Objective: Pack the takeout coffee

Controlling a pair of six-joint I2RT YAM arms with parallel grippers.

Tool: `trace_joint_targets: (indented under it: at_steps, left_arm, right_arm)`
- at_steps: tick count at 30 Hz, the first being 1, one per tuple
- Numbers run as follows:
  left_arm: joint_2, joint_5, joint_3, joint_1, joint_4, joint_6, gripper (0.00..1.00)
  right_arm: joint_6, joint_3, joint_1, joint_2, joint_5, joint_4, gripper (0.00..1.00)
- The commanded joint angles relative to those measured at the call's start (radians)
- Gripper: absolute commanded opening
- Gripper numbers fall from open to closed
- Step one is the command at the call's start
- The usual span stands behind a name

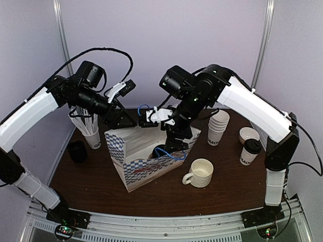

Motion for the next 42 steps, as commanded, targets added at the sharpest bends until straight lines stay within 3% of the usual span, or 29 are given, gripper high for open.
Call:
trace_joint_targets:
  at_steps: [1, 7, 14, 19, 26, 31, 42]
  left_arm:
    - [-0.015, 0.003, 0.042, -0.008, 0.033, -0.001, 0.83]
    - [-0.073, -0.135, 0.05, -0.007, 0.054, -0.014, 0.84]
    - [-0.089, -0.184, 0.017, -0.007, 0.111, -0.052, 0.85]
    - [-0.094, -0.203, 0.003, -0.008, 0.14, -0.08, 0.85]
    - [-0.152, -0.219, -0.055, -0.008, 0.2, -0.112, 0.84]
    - [-0.202, -0.22, -0.119, -0.009, 0.257, -0.131, 0.84]
    - [-0.239, -0.215, -0.155, -0.009, 0.256, -0.139, 0.84]
  right_arm:
    - [-0.021, 0.003, -0.008, -0.014, -0.024, -0.024, 0.99]
    - [-0.057, 0.008, -0.075, -0.114, -0.093, -0.012, 0.99]
    - [-0.039, -0.01, -0.263, -0.242, -0.258, -0.004, 0.99]
    - [-0.015, -0.197, -0.428, -0.379, -0.246, 0.027, 1.0]
    - [0.049, -0.655, -0.78, -0.548, -0.118, 0.086, 0.97]
    - [0.03, -0.817, -0.989, -0.57, 0.003, 0.074, 0.95]
    - [0.0, -0.862, -1.032, -0.515, 0.148, 0.077, 0.97]
